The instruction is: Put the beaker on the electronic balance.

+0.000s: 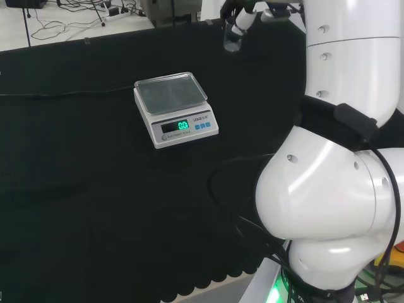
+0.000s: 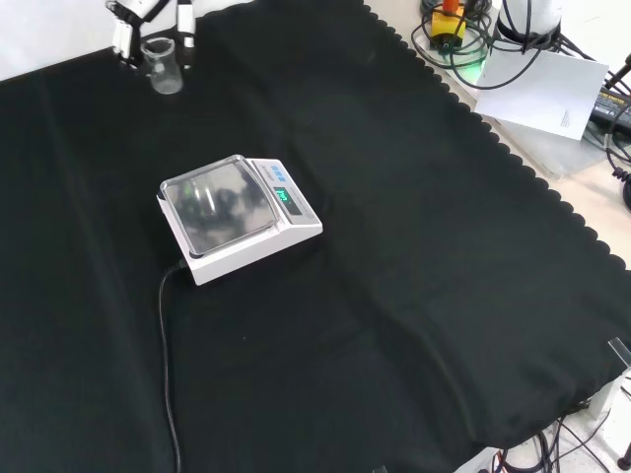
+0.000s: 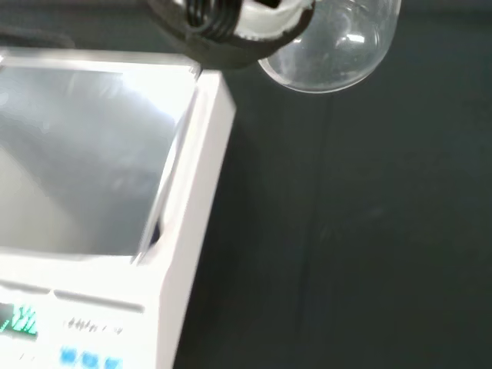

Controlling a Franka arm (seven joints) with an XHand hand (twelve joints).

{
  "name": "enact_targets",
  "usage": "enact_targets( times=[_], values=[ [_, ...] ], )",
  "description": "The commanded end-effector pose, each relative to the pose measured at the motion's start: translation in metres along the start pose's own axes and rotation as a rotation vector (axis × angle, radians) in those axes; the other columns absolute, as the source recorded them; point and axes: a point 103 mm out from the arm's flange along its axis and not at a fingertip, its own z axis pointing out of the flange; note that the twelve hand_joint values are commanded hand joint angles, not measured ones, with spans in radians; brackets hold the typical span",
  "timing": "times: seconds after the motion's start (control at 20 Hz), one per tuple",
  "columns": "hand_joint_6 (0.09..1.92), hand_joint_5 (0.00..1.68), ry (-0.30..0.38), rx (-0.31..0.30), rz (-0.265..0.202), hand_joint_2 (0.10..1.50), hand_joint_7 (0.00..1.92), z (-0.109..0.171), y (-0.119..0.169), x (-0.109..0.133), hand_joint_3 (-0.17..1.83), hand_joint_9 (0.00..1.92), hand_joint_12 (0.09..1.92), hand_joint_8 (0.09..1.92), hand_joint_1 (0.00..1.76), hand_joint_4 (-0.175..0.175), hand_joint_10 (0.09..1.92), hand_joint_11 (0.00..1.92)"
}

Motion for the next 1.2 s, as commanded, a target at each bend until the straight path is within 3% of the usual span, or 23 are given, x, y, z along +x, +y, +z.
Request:
enact_targets(
  times=[0.05,0.7,1.2],
  values=[
    [1.21,0.85,-0.005,0.025,-0.130,1.18,0.81,0.011,-0.032,0.048,0.00,1.07,0.81,0.95,1.13,-0.175,0.80,1.09],
    [1.20,0.86,0.020,0.047,-0.213,1.18,0.83,0.032,0.023,0.072,0.00,1.08,0.80,0.94,1.14,-0.175,0.79,1.10],
    [1.19,0.86,0.020,0.052,-0.261,1.18,0.84,0.037,0.043,0.089,0.00,1.09,0.80,0.93,1.14,-0.175,0.79,1.11]
  ],
)
